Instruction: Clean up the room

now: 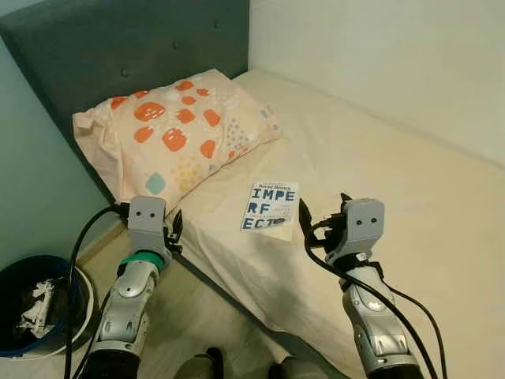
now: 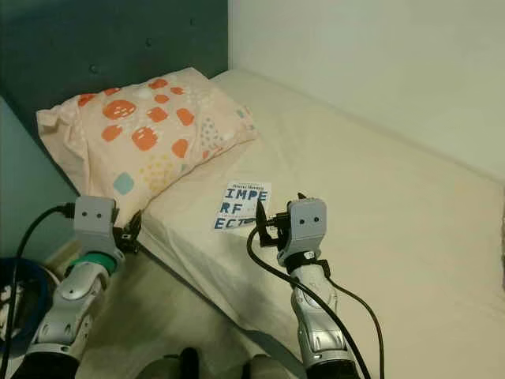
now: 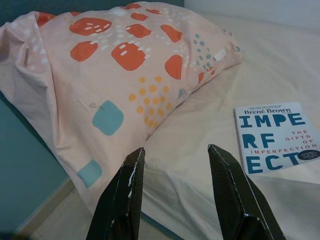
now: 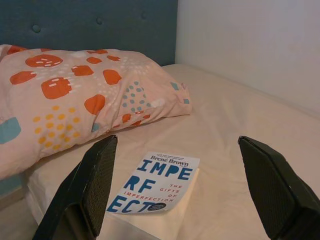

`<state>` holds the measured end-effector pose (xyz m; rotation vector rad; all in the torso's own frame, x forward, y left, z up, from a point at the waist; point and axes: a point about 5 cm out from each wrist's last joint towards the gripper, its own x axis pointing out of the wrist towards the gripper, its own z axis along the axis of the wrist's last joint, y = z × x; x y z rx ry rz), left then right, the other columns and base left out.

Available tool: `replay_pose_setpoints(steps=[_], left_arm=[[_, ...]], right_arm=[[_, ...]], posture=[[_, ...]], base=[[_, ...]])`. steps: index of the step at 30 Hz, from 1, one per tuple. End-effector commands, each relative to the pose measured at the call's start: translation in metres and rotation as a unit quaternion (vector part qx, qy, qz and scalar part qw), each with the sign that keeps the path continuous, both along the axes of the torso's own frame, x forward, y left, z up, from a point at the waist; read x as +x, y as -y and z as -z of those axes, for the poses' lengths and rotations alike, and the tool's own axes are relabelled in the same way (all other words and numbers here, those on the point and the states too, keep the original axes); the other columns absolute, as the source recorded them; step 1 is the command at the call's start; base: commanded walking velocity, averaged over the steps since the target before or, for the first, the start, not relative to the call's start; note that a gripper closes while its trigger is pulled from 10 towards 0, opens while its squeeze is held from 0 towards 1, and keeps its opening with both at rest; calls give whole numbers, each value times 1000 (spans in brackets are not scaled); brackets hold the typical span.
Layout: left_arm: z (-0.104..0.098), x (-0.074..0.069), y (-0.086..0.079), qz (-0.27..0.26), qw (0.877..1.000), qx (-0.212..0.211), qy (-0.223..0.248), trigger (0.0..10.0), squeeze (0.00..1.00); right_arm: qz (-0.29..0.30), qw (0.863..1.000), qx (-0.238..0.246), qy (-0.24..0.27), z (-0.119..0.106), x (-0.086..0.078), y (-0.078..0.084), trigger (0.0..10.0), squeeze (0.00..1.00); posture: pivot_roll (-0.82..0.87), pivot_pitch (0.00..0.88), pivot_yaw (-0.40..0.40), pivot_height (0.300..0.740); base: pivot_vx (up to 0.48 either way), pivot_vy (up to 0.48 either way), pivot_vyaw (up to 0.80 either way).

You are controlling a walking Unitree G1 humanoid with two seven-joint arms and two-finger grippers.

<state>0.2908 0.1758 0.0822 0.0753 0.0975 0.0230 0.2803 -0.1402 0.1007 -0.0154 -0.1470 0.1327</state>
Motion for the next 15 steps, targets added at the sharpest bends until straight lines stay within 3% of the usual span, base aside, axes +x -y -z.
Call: replay_pose_setpoints(steps=[1, 15], left_arm=[[6, -2, 1, 2, 1000, 7, -17, 10000, 0], [6, 0, 1, 6, 1000, 10, -17, 10000, 0]], right_arm=[[-1, 1000, 2, -13, 5, -2, -1, 10000, 0], [-1, 1000, 3, -15, 6, -2, -2, 10000, 0]], posture=[[-156, 3, 44, 731], [-154, 5, 48, 731]], base=[[0, 0, 0], [0, 0, 0]])
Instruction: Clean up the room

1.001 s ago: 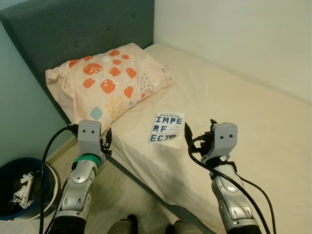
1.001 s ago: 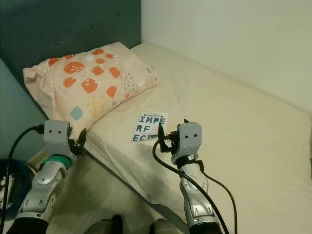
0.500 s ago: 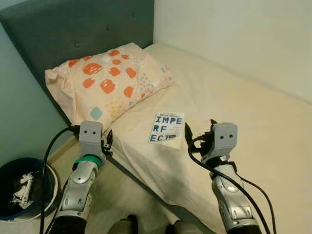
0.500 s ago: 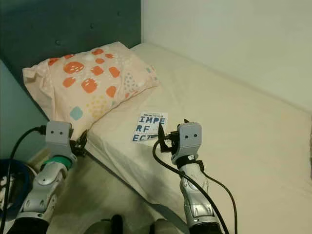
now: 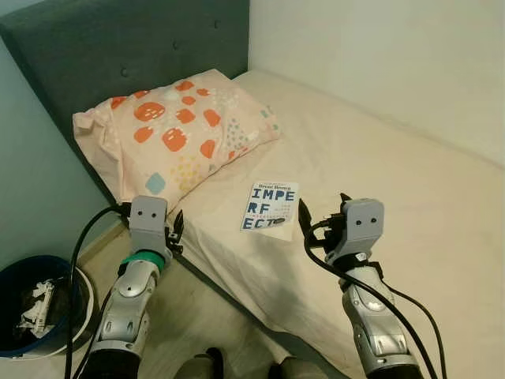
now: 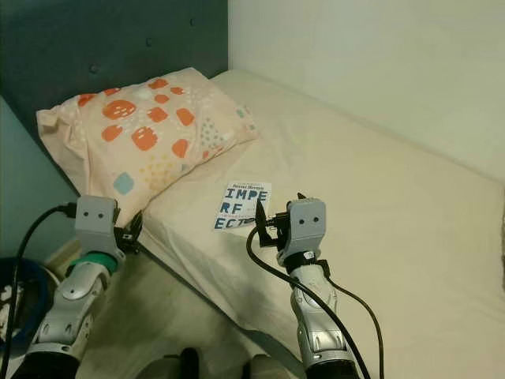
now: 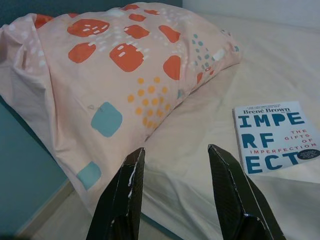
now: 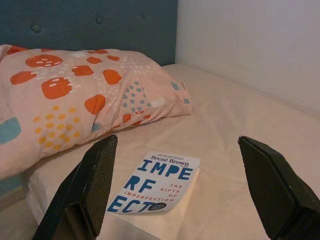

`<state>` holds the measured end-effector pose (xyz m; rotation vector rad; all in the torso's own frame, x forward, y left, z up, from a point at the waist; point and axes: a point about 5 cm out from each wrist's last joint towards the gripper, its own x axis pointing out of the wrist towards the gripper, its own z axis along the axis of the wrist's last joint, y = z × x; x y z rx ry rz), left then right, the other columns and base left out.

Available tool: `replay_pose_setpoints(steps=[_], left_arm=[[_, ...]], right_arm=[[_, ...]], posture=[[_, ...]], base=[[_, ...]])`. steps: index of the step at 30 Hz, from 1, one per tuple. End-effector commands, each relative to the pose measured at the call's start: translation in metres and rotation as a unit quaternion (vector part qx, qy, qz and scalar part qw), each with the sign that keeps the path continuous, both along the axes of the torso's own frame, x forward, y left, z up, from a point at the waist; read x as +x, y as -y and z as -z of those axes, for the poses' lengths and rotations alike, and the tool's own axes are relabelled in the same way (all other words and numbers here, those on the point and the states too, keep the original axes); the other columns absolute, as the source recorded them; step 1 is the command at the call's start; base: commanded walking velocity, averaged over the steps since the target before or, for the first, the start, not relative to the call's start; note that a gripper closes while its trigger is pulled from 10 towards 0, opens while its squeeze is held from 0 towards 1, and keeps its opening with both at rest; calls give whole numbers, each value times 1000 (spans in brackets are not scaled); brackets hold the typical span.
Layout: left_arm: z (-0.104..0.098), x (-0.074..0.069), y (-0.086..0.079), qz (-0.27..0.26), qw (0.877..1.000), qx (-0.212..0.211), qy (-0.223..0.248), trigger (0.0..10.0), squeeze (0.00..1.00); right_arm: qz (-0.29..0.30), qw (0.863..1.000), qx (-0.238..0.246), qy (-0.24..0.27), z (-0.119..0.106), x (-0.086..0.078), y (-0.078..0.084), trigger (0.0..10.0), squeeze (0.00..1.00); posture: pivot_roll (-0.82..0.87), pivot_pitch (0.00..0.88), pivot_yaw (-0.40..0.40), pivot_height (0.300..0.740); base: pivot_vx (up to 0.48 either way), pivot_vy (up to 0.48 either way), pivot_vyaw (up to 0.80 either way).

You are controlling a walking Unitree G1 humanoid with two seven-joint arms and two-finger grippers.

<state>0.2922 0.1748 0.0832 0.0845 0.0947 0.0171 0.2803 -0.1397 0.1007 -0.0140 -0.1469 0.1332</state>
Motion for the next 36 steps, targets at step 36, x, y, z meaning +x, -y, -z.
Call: replay_pose_setpoints(steps=[36], left_arm=[[7, -2, 2, 7, 1000, 9, -20, 10000, 0]], right_arm=[[2, 1000, 4, -17, 7, -4, -2, 10000, 0]], posture=[[-153, 19, 52, 731]], base=[[0, 0, 0]])
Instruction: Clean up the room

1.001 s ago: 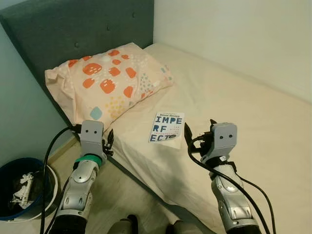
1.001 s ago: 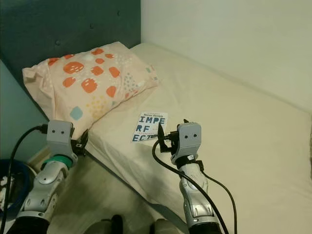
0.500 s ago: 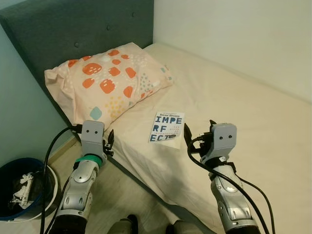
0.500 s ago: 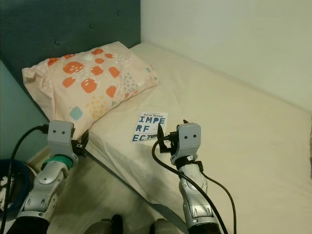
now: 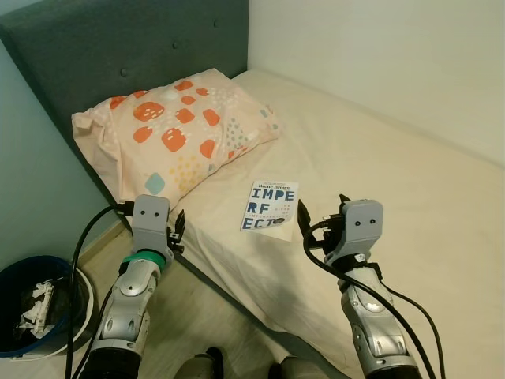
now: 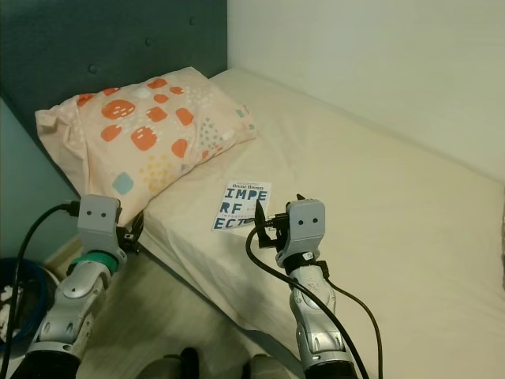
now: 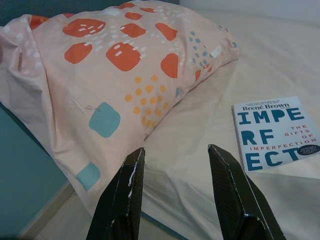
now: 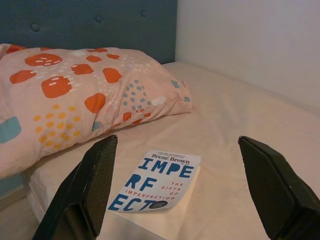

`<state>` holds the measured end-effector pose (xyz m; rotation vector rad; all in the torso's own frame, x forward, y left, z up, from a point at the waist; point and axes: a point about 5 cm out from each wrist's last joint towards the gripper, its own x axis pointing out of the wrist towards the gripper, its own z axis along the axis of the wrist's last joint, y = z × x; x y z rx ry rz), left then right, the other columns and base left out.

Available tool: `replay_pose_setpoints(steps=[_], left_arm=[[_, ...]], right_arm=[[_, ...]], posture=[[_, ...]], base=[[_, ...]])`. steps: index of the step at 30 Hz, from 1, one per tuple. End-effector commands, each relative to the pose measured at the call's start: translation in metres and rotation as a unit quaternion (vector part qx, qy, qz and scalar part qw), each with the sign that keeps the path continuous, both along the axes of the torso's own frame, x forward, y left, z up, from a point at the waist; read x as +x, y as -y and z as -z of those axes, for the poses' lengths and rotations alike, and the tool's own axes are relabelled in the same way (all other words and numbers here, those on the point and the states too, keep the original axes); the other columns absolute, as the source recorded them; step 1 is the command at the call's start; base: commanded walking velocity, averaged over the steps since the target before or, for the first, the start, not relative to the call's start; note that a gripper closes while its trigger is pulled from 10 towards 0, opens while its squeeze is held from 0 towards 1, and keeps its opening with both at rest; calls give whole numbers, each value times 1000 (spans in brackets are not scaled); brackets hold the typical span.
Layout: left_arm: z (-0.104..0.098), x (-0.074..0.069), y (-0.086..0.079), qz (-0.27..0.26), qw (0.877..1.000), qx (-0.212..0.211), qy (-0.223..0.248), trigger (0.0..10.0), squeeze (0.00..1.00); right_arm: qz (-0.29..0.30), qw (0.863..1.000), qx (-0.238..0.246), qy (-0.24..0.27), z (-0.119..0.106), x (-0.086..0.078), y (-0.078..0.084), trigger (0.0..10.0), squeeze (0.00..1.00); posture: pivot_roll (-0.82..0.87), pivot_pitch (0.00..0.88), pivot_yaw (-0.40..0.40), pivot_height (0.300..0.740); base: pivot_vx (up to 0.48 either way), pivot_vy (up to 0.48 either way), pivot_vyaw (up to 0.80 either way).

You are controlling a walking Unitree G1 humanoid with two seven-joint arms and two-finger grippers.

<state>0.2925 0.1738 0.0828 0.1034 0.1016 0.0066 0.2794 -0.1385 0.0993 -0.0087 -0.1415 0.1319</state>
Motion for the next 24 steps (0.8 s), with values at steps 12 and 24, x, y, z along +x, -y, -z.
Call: replay_pose_setpoints(steps=[12, 24], left_arm=[[6, -2, 1, 3, 1000, 2, -18, 10000, 0], [7, -2, 1, 5, 1000, 3, -19, 10000, 0]], right_arm=[[8, 1000, 3, -12, 5, -3, 0, 10000, 0], [4, 1000, 0, -14, 6, -3, 0, 10000, 0]], posture=[[-154, 21, 54, 731], [-153, 20, 52, 731]], base=[[0, 0, 0], [0, 0, 0]])
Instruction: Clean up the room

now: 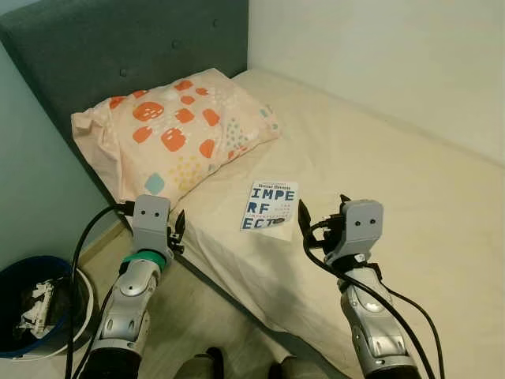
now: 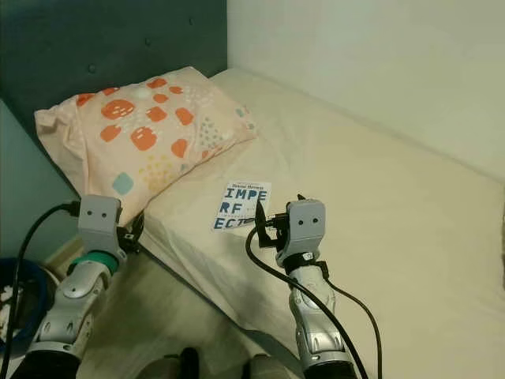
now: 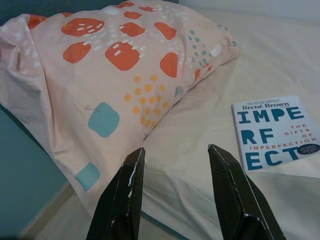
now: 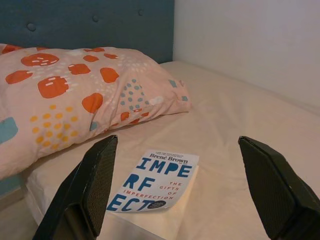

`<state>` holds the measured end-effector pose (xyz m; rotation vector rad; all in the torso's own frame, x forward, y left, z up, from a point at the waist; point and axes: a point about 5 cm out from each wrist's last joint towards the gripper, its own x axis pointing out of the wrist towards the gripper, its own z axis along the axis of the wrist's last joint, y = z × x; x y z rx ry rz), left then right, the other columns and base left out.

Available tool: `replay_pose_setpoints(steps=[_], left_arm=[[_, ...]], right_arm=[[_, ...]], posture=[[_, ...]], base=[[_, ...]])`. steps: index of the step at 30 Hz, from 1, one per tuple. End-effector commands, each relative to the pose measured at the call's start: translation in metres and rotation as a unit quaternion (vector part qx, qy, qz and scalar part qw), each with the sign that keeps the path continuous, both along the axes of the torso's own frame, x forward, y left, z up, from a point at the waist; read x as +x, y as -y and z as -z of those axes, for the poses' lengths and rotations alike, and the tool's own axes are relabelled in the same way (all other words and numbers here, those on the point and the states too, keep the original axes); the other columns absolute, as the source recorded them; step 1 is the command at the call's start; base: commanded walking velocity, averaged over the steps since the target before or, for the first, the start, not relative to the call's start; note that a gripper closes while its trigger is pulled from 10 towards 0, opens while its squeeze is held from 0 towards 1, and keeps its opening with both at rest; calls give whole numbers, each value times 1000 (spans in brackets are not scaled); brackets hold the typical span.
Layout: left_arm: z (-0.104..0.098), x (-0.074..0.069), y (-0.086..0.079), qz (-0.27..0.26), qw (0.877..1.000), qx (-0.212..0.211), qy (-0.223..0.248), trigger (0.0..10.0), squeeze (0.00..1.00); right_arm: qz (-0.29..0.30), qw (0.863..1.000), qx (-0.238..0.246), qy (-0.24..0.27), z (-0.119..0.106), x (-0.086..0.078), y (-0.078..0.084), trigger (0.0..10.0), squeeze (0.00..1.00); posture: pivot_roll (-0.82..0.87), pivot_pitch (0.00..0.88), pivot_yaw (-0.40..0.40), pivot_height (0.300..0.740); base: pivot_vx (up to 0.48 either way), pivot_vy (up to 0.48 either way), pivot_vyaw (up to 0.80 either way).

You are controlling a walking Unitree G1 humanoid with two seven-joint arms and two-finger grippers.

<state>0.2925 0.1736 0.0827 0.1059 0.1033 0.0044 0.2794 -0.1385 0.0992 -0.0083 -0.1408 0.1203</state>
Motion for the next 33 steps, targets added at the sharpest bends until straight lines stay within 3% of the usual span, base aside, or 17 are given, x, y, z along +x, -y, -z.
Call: replay_pose_setpoints(steps=[1, 33], left_arm=[[7, -2, 1, 4, 1000, 2, -18, 10000, 0], [8, 0, 2, 6, 1000, 4, -19, 10000, 0]], right_arm=[[-1, 1000, 0, -14, 6, -3, 0, 10000, 0], [-3, 1000, -2, -14, 6, -2, -1, 10000, 0]], posture=[[-153, 20, 52, 731], [-155, 11, 52, 731]], base=[[0, 0, 0], [0, 0, 0]])
